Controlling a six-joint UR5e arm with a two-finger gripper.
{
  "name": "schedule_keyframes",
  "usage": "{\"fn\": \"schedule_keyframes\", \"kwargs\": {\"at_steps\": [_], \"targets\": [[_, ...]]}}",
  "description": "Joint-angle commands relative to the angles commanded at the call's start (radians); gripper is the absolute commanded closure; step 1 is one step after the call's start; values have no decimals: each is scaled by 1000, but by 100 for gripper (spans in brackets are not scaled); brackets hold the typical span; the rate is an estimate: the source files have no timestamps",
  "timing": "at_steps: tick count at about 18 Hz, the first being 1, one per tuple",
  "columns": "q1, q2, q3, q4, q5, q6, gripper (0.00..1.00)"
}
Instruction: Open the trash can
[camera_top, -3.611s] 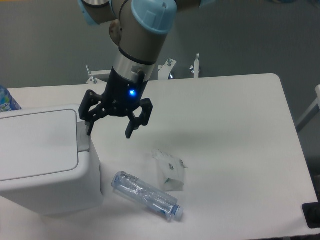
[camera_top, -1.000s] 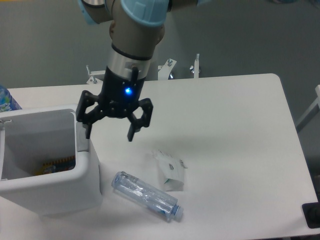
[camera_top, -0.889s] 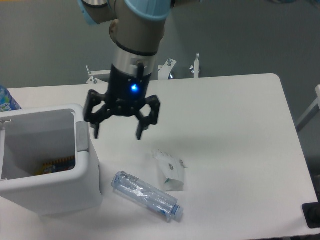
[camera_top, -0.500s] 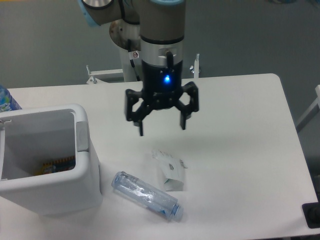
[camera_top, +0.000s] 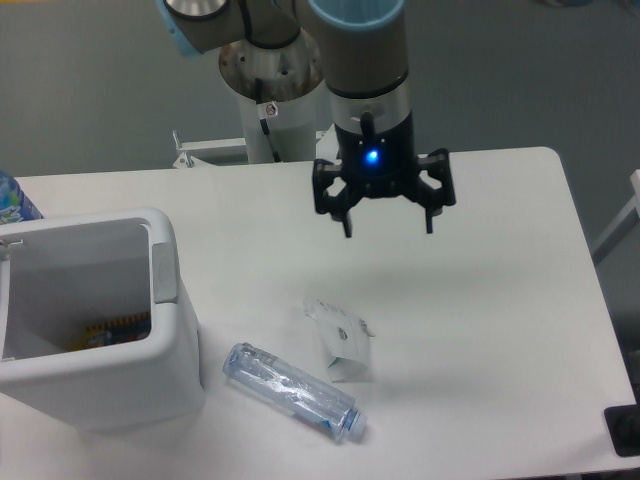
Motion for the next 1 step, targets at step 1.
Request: {"fn": "schedule_keyframes", "kwargs": {"at_steps": [1], "targets": [[0, 0, 0, 2, 0, 0, 0]]}}
